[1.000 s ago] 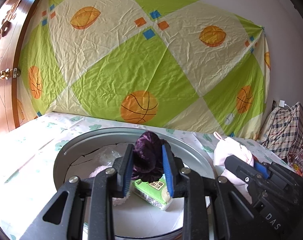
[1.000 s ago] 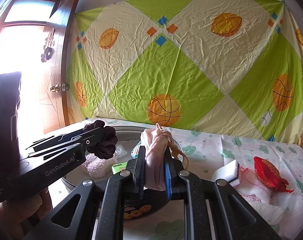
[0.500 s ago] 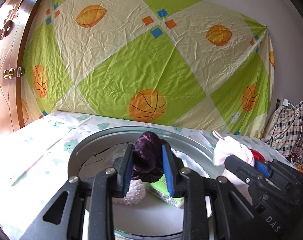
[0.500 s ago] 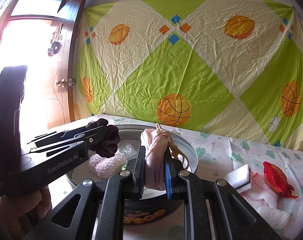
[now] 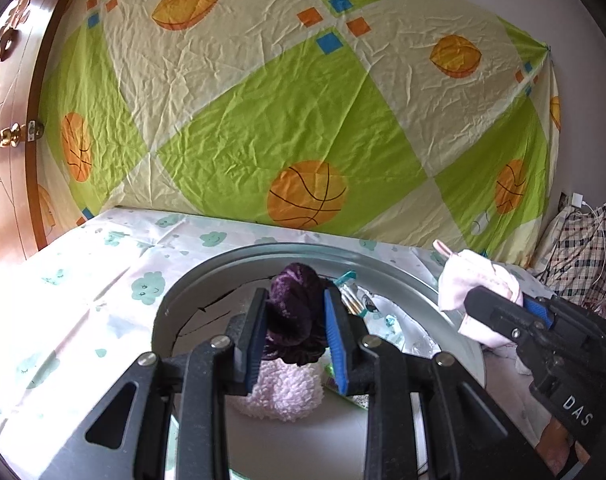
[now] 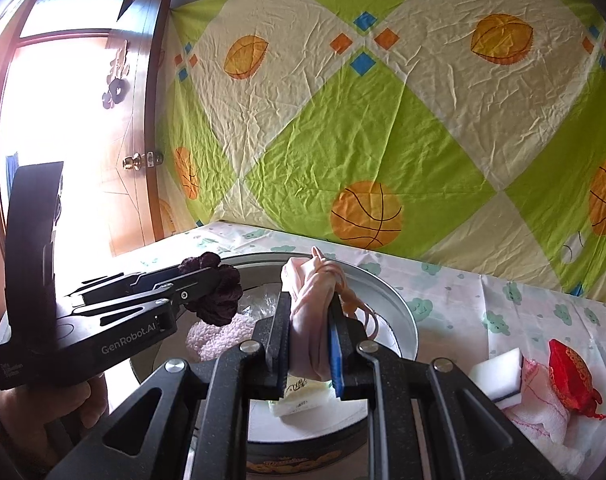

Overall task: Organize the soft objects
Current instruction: 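Open the left gripper to drop the scrunchie while the right drops the sock into the tin, then close the right gripper on the white gauze roll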

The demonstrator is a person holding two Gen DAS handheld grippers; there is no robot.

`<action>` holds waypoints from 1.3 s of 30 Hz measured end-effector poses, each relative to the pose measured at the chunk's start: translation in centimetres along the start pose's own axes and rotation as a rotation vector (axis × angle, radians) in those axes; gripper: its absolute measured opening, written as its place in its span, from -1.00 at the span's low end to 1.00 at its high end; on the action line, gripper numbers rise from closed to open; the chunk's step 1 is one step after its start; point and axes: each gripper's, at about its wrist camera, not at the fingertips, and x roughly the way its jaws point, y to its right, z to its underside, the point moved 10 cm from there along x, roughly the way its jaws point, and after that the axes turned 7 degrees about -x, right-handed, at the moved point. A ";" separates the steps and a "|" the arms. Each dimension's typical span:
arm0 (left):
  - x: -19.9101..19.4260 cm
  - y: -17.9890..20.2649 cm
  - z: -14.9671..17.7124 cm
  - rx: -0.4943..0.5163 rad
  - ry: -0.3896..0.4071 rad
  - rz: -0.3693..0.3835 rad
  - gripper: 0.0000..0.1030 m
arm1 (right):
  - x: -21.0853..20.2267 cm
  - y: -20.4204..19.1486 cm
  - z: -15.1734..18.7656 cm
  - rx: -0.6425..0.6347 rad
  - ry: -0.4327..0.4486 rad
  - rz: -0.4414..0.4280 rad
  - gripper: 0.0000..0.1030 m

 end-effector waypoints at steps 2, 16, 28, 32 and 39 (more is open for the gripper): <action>0.3 -0.3 -0.5 0.003 -0.008 -0.003 -0.49 | 0.7 0.3 -0.4 0.005 -0.011 -0.010 -0.66; 5.3 -2.9 -1.1 -0.028 -0.228 -0.026 -0.44 | 7.1 1.4 0.0 0.002 -0.166 -0.036 -0.66; 4.7 -2.3 -0.5 0.021 -0.217 -0.062 0.39 | 5.0 2.2 0.0 0.030 -0.127 -0.019 0.31; 3.3 -0.3 -0.4 0.061 -0.181 -0.047 0.52 | 1.9 3.7 0.4 0.039 -0.095 0.015 0.32; 1.4 6.2 1.5 0.148 -0.133 0.027 0.73 | -4.3 9.9 3.6 0.039 -0.082 0.163 0.34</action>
